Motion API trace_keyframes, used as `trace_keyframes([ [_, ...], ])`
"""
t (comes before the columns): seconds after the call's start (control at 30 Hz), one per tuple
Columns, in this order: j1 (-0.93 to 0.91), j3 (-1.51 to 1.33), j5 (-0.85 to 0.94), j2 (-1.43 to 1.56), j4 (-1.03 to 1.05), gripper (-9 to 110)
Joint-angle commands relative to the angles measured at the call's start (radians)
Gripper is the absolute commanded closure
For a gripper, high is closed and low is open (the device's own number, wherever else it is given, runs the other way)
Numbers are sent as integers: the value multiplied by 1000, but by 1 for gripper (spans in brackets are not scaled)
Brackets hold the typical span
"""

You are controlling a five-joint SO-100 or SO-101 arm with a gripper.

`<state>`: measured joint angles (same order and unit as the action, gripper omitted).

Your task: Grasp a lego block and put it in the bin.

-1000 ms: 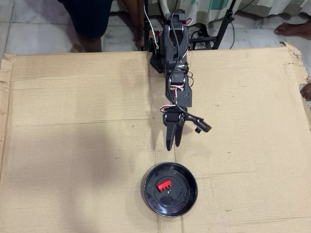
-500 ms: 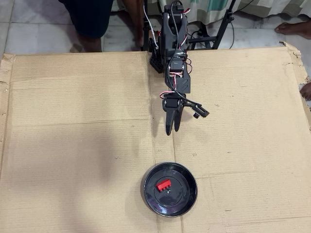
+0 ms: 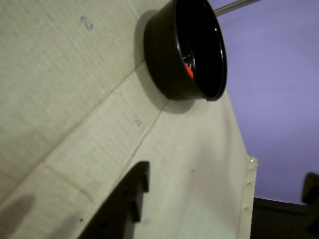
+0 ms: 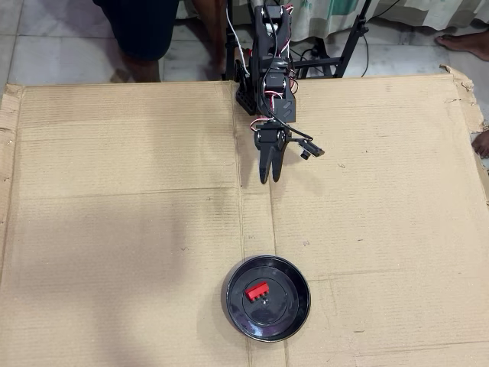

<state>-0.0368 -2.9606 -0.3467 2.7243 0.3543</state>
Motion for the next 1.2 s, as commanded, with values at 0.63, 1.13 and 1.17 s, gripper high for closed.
trace_keyframes([
  [0.63, 3, -285, 5, 526, 135, 67],
  [1.13, 3, -284, 282, 701, 468, 101],
  [1.17, 3, -284, 293, 701, 483, 101],
])
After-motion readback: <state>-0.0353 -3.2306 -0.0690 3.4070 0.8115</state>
